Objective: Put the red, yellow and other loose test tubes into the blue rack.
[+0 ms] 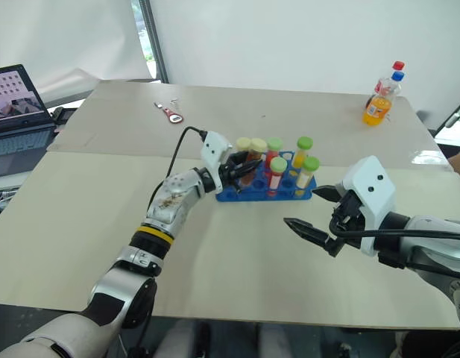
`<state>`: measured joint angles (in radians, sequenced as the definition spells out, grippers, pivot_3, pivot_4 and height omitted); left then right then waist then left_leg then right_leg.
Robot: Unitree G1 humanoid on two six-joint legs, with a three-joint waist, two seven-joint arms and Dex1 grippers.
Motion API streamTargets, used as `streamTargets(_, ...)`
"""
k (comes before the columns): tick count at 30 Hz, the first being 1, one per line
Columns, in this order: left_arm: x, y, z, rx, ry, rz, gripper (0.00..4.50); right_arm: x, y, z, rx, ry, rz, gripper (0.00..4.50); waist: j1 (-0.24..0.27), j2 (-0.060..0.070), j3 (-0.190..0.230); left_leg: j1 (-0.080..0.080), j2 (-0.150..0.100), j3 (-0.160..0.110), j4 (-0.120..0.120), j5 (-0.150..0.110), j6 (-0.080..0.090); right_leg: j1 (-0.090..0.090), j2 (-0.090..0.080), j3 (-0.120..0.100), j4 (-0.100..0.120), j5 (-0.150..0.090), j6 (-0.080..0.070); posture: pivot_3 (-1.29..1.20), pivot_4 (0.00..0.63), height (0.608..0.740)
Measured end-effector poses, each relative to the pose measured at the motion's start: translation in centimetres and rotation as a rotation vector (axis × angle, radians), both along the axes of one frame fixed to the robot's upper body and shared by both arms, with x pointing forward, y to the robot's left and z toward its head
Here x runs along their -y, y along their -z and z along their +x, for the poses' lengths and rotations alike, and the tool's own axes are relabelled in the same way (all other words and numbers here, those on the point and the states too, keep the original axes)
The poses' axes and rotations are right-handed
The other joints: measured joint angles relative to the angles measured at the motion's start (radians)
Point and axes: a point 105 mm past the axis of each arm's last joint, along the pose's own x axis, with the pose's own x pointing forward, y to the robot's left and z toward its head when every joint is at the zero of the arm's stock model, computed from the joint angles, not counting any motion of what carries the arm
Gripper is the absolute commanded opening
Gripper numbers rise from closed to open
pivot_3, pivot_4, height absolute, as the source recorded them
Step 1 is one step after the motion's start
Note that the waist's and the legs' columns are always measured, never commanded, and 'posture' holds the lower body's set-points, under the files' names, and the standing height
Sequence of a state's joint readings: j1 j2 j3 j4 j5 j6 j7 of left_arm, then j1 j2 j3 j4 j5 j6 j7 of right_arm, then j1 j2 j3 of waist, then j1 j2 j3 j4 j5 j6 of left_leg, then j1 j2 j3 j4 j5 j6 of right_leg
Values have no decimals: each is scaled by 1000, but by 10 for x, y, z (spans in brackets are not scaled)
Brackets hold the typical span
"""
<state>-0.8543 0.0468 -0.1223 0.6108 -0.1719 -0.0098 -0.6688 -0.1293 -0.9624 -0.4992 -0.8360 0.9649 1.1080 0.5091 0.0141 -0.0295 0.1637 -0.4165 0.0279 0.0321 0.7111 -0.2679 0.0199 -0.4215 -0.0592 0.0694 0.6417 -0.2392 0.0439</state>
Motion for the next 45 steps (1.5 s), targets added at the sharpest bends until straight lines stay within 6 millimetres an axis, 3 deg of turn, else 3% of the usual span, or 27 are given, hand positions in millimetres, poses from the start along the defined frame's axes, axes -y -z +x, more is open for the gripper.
streamTargets(9,6,3,2,21,-24,-19,863,3,-2,2,13,43,9,4500,2,0,0,0,-1,-1,1,1,1,2,0,0,0,0,1,0,150,740)
streamTargets(23,-9,21,-11,32,-67,-34,863,4,-14,10,85,109,47,4500,-2,0,0,0,0,-1,0,1,1,1,0,0,0,0,1,0,150,740)
streamTargets(24,-10,21,-12,42,-64,-23,1895,5,-14,11,83,112,50,4500,-2,0,0,0,0,-1,0,1,1,1,0,0,0,0,1,0,150,740)
streamTargets(28,-20,37,-19,46,-22,76,3768,9,-12,12,72,121,51,4500,-3,1,0,0,0,-1,0,1,1,1,0,0,0,0,1,0,150,740)
streamTargets(29,-25,42,-22,48,-11,106,4302,10,-10,13,66,121,49,4500,-3,1,0,0,0,-1,0,1,1,1,0,0,0,0,1,0,150,740)
streamTargets(30,-30,44,-24,55,1,136,4433,13,-10,14,63,125,46,4500,-3,1,0,0,0,-1,0,1,1,1,0,0,0,0,1,0,150,740)
streamTargets(36,-67,30,-44,102,77,260,4433,26,-7,22,67,102,-25,4500,-6,1,-1,1,1,-1,0,0,1,0,0,0,0,0,1,0,150,740)
streamTargets(40,-116,25,-60,43,80,402,4433,39,-11,28,48,54,-39,4500,-12,1,-1,1,2,0,0,1,1,0,1,0,0,0,1,0,150,740)
streamTargets(45,-186,1,-83,-74,45,588,4433,57,-25,33,53,-3,-79,4500,-21,3,0,3,3,1,-1,0,1,0,1,0,0,0,0,0,150,740)
